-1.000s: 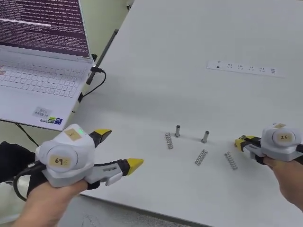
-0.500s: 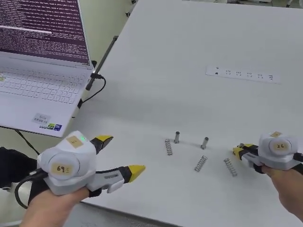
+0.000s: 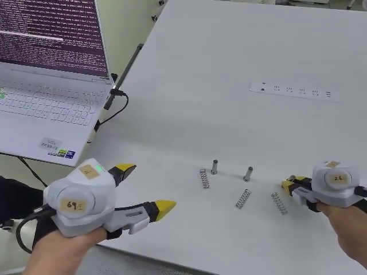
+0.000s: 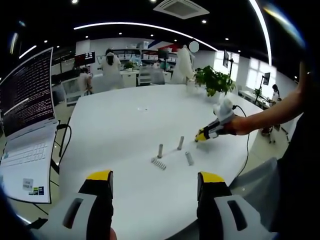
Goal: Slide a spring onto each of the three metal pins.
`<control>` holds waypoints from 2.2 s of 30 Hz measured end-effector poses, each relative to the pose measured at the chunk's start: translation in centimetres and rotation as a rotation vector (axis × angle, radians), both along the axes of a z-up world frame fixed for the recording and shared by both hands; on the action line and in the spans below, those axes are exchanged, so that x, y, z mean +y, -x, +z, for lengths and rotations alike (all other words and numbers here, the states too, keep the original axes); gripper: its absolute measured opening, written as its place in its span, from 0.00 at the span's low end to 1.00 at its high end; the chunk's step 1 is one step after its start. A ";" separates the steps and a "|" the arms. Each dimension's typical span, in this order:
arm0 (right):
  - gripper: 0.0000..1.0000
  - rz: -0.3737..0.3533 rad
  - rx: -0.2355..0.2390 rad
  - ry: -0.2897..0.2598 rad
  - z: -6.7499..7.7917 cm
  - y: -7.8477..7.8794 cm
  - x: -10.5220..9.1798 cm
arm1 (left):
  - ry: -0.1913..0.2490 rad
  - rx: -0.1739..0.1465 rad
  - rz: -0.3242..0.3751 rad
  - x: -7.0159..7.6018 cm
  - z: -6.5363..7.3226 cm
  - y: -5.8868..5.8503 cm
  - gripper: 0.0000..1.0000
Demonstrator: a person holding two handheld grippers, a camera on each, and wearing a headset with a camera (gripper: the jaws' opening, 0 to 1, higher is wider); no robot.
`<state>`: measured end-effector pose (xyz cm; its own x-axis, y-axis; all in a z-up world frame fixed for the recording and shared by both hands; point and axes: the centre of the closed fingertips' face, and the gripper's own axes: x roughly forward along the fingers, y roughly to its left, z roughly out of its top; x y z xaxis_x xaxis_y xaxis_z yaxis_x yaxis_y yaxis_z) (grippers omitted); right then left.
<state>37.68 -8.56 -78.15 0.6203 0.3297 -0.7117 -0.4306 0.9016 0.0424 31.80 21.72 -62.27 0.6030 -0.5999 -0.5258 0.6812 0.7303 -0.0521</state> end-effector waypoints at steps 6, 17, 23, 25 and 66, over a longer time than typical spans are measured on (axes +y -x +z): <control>0.14 0.004 0.008 -0.001 -0.4 0.4 0.3 | -0.015 0.007 0.001 0.3 -0.4 0.2 0.64; 0.17 -0.017 0.007 -0.012 -0.5 0.2 -0.1 | -0.019 0.008 0.005 0.6 -0.4 0.3 0.64; 0.21 -0.015 0.013 -0.016 -0.5 0.4 -0.1 | -0.016 0.005 0.006 0.5 -0.4 0.3 0.64; 0.23 -0.015 0.019 -0.017 -0.6 0.7 -0.1 | -0.015 0.004 0.005 0.4 -0.4 0.3 0.64; 0.26 -0.103 0.019 -0.068 0.5 5.2 -0.8 | 0.026 -0.015 0.023 0.8 0.1 0.9 0.63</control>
<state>32.51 -9.39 -77.65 0.6398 0.3132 -0.7018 -0.3348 0.9356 0.1124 30.92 22.49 -62.19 0.6246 -0.5995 -0.5005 0.6652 0.7441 -0.0610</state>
